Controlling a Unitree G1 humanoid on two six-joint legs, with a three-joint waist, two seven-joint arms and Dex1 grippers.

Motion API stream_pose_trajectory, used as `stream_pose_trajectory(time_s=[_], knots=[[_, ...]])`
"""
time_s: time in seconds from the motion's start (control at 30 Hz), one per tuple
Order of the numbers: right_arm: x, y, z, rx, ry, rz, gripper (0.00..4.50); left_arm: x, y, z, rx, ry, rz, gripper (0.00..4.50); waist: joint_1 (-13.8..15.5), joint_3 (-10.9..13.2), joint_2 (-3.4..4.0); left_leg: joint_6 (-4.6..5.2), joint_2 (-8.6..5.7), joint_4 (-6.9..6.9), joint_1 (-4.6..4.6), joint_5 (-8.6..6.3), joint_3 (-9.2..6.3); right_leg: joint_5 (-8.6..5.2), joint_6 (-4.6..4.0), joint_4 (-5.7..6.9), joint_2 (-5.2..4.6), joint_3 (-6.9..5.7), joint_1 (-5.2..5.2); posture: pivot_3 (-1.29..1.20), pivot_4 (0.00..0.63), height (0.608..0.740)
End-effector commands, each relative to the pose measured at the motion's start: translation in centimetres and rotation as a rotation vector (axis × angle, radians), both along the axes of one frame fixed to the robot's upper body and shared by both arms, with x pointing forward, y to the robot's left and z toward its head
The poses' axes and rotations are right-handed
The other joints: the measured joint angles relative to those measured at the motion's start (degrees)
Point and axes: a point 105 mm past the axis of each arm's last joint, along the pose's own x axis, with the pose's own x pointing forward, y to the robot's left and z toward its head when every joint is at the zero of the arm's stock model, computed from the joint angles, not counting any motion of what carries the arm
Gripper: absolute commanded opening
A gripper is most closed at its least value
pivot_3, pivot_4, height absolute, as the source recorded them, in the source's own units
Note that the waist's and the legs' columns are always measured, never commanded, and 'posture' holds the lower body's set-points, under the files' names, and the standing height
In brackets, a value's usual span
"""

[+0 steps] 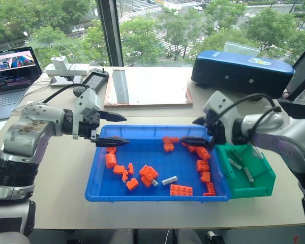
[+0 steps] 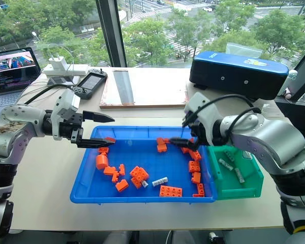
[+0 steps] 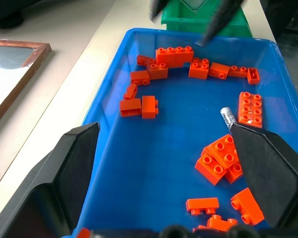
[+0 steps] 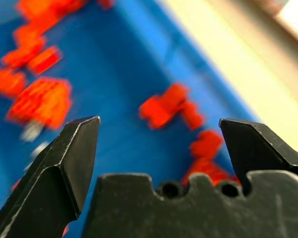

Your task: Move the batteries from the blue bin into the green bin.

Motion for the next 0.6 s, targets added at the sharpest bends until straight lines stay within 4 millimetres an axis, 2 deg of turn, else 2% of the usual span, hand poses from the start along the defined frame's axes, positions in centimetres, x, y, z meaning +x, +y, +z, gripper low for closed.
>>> stream_pose_trajectory(time_s=[0.03,0.2,0.33,0.43,0.53,0.6], knots=[[-2.4,2.1,-1.3,-0.087,-0.011,0.258,4.47,-0.3,-0.3,0.5,0.013,-0.044,-0.022,4.50,-0.2,0.0,0.00,0.00,-0.01,0.01,0.00,0.00,0.01,0.00,0.00,0.01,0.00,0.01,-0.01,0.00,0.150,0.732],[-1.9,2.1,-3.4,-0.192,-0.053,0.363,4.47,-0.4,-0.3,0.7,0.012,-0.046,-0.020,4.50,-0.2,0.0,0.00,-0.01,0.00,0.02,0.03,0.00,0.00,0.00,0.00,0.08,0.01,0.01,-0.04,0.00,0.150,0.732],[-0.8,2.2,-3.9,-0.196,-0.075,0.383,4.47,-0.5,-0.1,0.6,0.015,-0.048,-0.012,4.50,-0.2,0.0,0.00,-0.01,-0.01,0.05,0.03,0.01,0.00,0.00,0.00,0.09,0.01,0.02,-0.03,0.00,0.150,0.732],[0.1,2.9,-3.7,-0.130,-0.077,0.375,4.47,-0.6,-0.1,0.5,0.016,-0.046,-0.005,4.50,-0.2,0.0,0.00,-0.01,-0.01,0.05,0.03,0.01,-0.01,0.00,0.00,0.12,0.01,0.01,-0.04,0.00,0.150,0.732],[0.9,3.0,-4.0,-0.137,-0.086,0.384,3.76,-0.6,-0.1,0.4,0.017,-0.045,0.000,4.50,-0.2,0.0,-0.01,-0.02,0.00,0.05,0.03,0.01,-0.02,0.00,0.00,0.17,0.01,0.01,-0.05,0.00,0.150,0.732],[0.8,3.3,-4.1,-0.135,-0.080,0.402,3.09,-0.5,0.0,0.4,0.020,-0.047,0.009,4.50,-0.1,0.0,-0.01,-0.02,-0.02,0.05,0.03,0.01,-0.02,0.00,0.00,0.20,0.01,0.01,-0.05,0.00,0.150,0.732]])
